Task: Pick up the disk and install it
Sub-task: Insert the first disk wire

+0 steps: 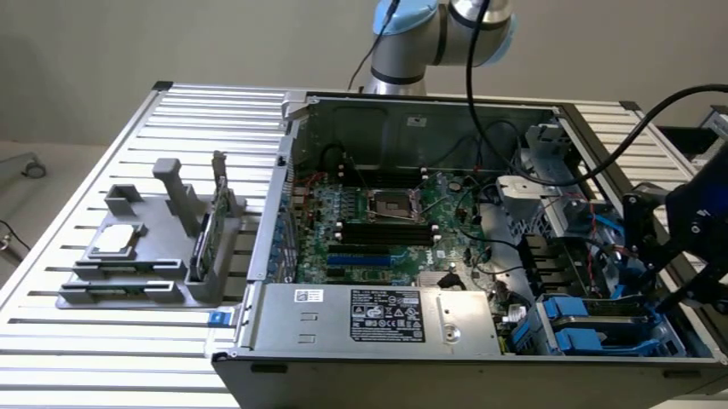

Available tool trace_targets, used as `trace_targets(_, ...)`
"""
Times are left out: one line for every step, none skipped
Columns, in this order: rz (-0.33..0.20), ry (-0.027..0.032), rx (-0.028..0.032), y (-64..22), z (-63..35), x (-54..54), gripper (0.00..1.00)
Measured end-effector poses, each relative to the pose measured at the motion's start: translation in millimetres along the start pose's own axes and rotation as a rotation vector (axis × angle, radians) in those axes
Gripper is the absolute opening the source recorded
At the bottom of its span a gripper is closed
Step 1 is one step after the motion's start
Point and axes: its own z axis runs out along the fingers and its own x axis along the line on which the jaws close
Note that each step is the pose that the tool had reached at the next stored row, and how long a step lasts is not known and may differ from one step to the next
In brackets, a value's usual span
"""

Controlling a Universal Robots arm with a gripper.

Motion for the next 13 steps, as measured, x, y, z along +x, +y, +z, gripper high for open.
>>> trace_targets(0.002, 0.0002, -0.0001, -1.0, 0.1, -0.5, 0.31)
trace_targets(0.003, 0.0006, -0.0003, -2.2, 0.0, -0.7, 0.31)
trace_targets(0.003, 0.0013, -0.0008, -3.9, 0.0, -0.5, 0.31)
trace_targets(0.003, 0.0025, -0.0016, -5.7, 0.0, 0.2, 0.31)
trace_targets(0.003, 0.0033, -0.0022, -7.3, 0.0, 1.2, 0.31)
trace_targets(0.003, 0.0034, -0.0022, -8.5, 0.2, 1.9, 0.31)
trace_targets(0.003, 0.0036, -0.0024, -9.0, 0.9, 2.3, 0.31)
trace_targets(0.004, 0.0045, -0.0030, -9.0, 1.4, 2.3, 0.31)
trace_targets(0.005, 0.0059, -0.0039, -9.0, 1.8, 2.3, 0.31)
trace_targets(0.007, 0.0073, -0.0049, -9.0, 2.2, 2.3, 0.31)
trace_targets(0.010, 0.0083, -0.0057, -9.0, 2.6, 2.3, 0.31)
trace_targets(0.015, 0.0097, -0.0065, -8.9, 3.1, 2.2, 0.31)
trace_targets(0.022, 0.0110, -0.0074, -8.6, 3.6, 2.0, 0.31)
